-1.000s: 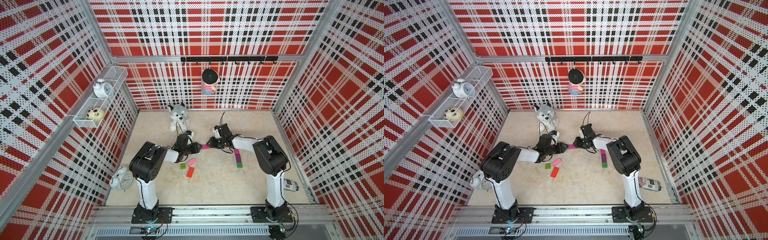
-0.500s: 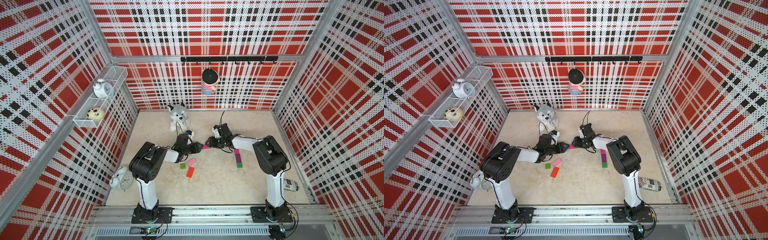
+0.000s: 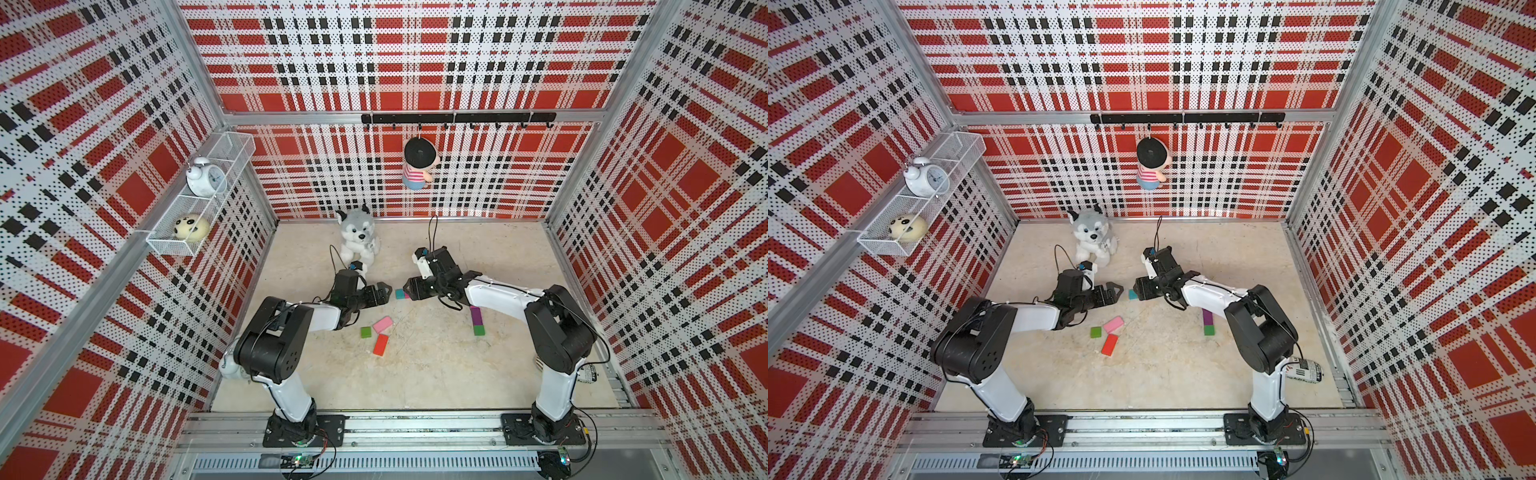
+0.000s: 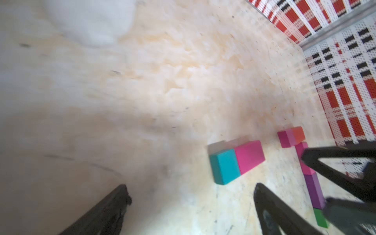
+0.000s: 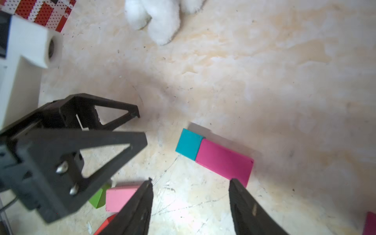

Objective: Assemble the number 7 with building blocks
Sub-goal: Assemble the building block at the center of the board, then pick up the building block from the center of the board.

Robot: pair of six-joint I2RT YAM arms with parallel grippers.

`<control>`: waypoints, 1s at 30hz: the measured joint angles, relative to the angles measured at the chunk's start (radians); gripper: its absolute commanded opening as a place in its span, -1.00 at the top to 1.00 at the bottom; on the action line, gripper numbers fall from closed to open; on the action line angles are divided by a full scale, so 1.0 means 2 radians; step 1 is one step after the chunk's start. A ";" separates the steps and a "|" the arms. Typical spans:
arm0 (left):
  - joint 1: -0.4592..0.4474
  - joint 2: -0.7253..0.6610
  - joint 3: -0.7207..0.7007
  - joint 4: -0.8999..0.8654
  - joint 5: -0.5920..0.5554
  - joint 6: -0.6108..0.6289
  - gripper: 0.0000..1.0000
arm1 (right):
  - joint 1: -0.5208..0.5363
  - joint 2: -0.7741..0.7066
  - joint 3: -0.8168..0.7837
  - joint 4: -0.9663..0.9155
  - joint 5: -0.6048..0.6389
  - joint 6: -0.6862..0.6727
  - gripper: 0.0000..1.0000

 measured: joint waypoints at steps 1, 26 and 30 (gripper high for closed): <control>0.013 -0.013 -0.008 -0.005 -0.007 0.004 -0.96 | 0.007 -0.003 0.002 -0.009 0.007 -0.006 -0.32; 0.022 -0.099 -0.099 0.006 -0.137 0.022 -0.96 | 0.182 0.088 0.068 -0.131 0.058 0.217 -0.33; 0.006 -0.099 -0.099 0.007 -0.153 0.025 -0.96 | 0.201 0.104 0.097 -0.154 0.064 0.240 -0.32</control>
